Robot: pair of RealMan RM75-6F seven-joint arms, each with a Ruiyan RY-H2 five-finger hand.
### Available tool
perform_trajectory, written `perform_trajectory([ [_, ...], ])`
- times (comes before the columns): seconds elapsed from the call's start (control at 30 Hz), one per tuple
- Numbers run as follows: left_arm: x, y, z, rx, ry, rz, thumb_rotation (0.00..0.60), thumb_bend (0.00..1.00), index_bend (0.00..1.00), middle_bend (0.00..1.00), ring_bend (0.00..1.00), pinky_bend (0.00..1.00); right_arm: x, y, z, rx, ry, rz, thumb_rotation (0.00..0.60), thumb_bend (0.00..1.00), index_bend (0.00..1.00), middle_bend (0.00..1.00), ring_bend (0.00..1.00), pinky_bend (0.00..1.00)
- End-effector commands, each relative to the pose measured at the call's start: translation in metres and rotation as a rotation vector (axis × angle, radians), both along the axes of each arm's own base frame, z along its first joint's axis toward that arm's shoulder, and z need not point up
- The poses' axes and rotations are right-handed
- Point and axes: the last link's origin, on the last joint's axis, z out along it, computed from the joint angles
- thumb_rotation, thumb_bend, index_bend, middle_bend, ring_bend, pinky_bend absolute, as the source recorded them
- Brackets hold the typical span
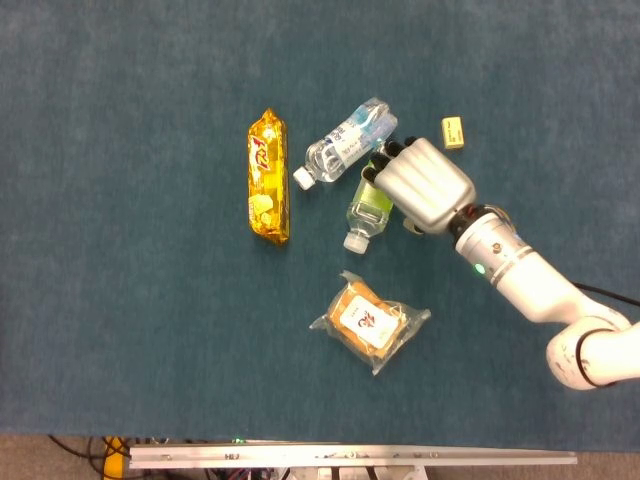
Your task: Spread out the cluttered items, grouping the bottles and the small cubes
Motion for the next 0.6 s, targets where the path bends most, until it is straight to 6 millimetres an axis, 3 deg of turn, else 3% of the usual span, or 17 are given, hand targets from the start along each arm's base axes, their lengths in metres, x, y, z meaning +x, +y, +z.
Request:
perform_trajectory([
  [0.03,0.000,0.001,-0.001,-0.003,-0.002,-0.003,0.600,0.39,0.21,0.22,0.19,0.23,0.000,0.001,-0.004,0.005,0.038,0.031,0.600,0.00,0.41,0.38,0.29,0.44],
  [0.33,0.000,0.000,0.000,0.003,-0.002,-0.006,0.600,0.39,0.21,0.22,0.19,0.23,0.014,0.001,-0.019,-0.004,0.063,0.100,0.600,0.00,0.34,0.33,0.24,0.37],
  [0.6,-0.003,-0.003,0.003,0.010,0.001,0.008,0.600,0.39,0.21,0.22,0.19,0.23,0.016,0.002,-0.031,0.006,0.071,0.100,0.600,0.00,0.31,0.31,0.23,0.37],
])
